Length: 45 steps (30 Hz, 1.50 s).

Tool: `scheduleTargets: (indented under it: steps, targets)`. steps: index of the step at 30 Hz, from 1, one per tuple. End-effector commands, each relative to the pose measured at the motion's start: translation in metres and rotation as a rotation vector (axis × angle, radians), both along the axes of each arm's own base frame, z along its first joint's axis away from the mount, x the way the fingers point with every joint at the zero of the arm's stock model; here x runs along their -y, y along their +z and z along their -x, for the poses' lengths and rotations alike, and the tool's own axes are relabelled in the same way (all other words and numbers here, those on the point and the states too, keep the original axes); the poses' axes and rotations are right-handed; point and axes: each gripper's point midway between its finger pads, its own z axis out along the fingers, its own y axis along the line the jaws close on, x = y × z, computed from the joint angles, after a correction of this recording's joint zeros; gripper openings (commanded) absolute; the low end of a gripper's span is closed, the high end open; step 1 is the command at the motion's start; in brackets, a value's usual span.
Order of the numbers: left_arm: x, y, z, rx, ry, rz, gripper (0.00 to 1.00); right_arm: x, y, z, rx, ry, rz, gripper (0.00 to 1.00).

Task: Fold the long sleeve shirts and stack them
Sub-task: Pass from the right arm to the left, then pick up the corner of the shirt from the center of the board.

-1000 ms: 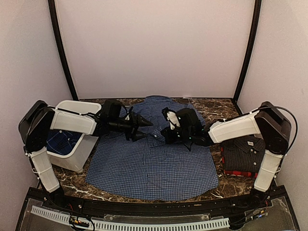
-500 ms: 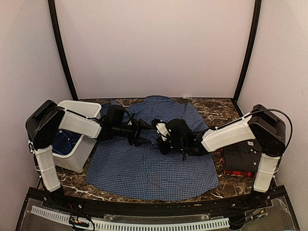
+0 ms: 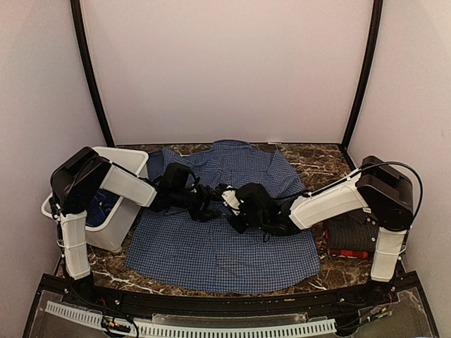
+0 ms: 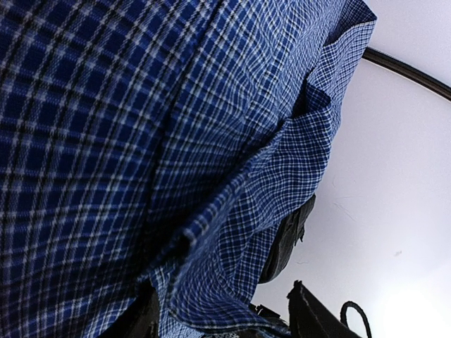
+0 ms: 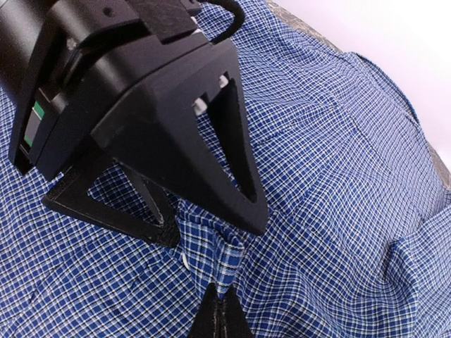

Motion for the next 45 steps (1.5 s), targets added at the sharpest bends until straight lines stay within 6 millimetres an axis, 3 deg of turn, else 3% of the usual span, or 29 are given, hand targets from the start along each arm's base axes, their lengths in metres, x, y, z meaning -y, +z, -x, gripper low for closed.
scheduleTargets:
  steps: [1, 4, 7, 12, 15, 20, 24, 29, 33, 36, 45]
  targets:
    - [0.006, 0.005, -0.005, 0.016, 0.003, 0.001, 0.54, -0.004, 0.004, -0.002, 0.051, -0.004, 0.015, 0.0]
    - [0.007, 0.002, -0.004, 0.014, 0.002, -0.003, 0.43, -0.003, 0.011, -0.002, 0.056, -0.01, -0.003, 0.02]
    - [0.008, 0.002, -0.005, 0.021, 0.002, -0.002, 0.25, -0.003, 0.016, -0.001, 0.056, -0.011, -0.018, 0.05]
    - [0.015, 0.019, -0.016, 0.081, -0.016, 0.006, 0.01, 0.003, 0.027, 0.001, 0.047, -0.028, -0.049, 0.13]
    - [0.019, 0.03, -0.024, 0.143, -0.034, -0.007, 0.0, 0.011, 0.039, 0.0, 0.021, -0.056, -0.09, 0.27]
    - [0.022, 0.056, -0.043, 0.274, -0.057, -0.05, 0.0, 0.044, 0.069, 0.002, -0.093, -0.141, -0.224, 0.56]
    - [0.025, 0.085, -0.062, 0.395, -0.078, -0.075, 0.0, 0.078, 0.074, 0.004, -0.196, -0.266, -0.258, 0.68]
    - [0.027, 0.133, -0.087, 0.572, -0.099, -0.122, 0.0, 0.13, 0.061, 0.019, -0.352, -0.467, -0.263, 0.69]
    - [0.022, 0.16, -0.098, 0.664, -0.093, -0.183, 0.0, 0.168, 0.052, 0.035, -0.457, -0.631, -0.273, 0.69]
    - [0.008, 0.173, -0.1, 0.678, -0.049, -0.239, 0.0, 0.191, 0.047, 0.05, -0.518, -0.726, -0.286, 0.68]
    - [-0.044, 0.175, -0.097, 0.666, 0.063, -0.324, 0.0, 0.227, 0.02, 0.102, -0.696, -0.841, -0.274, 0.67]
